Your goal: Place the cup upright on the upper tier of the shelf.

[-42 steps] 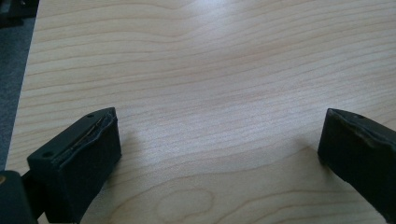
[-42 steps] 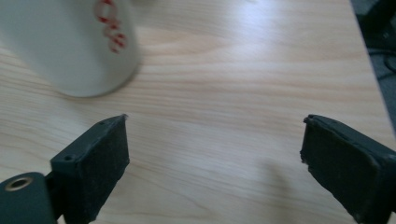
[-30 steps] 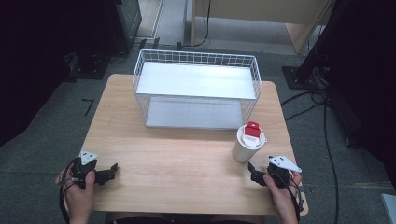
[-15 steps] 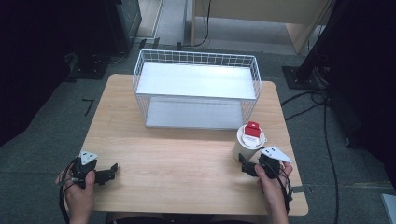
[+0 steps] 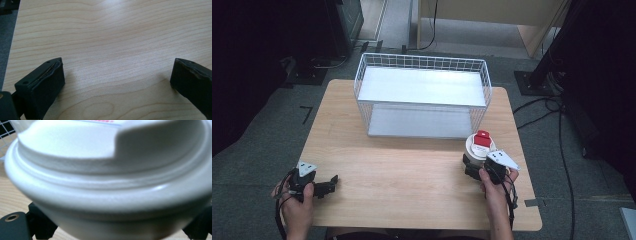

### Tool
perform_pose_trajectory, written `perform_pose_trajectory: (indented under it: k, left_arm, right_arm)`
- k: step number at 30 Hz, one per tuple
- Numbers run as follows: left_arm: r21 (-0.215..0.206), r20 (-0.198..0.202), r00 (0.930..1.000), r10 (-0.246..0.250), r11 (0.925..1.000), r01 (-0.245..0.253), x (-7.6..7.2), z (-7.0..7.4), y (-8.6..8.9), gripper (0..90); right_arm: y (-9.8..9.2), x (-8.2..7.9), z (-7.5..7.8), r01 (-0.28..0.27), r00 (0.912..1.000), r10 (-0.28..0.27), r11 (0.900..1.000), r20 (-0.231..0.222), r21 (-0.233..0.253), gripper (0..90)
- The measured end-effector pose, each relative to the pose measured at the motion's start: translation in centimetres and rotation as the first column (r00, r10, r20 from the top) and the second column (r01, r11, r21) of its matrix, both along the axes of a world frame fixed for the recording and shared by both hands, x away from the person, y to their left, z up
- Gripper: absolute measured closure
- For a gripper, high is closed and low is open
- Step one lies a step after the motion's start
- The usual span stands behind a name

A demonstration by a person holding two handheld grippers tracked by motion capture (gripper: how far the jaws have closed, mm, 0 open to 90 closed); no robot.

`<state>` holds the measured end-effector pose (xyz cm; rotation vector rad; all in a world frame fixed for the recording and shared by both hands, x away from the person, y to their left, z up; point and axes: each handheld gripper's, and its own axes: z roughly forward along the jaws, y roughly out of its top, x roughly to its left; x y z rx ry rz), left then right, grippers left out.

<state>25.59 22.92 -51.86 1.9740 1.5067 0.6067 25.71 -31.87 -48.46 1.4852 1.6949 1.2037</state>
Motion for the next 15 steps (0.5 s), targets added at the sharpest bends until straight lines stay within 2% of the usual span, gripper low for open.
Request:
perform_pose_trajectory:
  k: [10,15]
  left_arm:
    - [0.0,0.0,1.0,0.0,1.0,0.0,0.0,0.0,0.0,0.0]
    - [0.0,0.0,1.0,0.0,1.0,0.0,0.0,0.0,0.0,0.0]
  right_arm:
    - [0.09,0.34,-0.37,0.014,0.9989,-0.016,0.999,0.045,0.033,8.7]
    - [0.62,0.24,-0.57,0.004,0.9958,-0.003,1.0,0.092,-0.013,9.3]
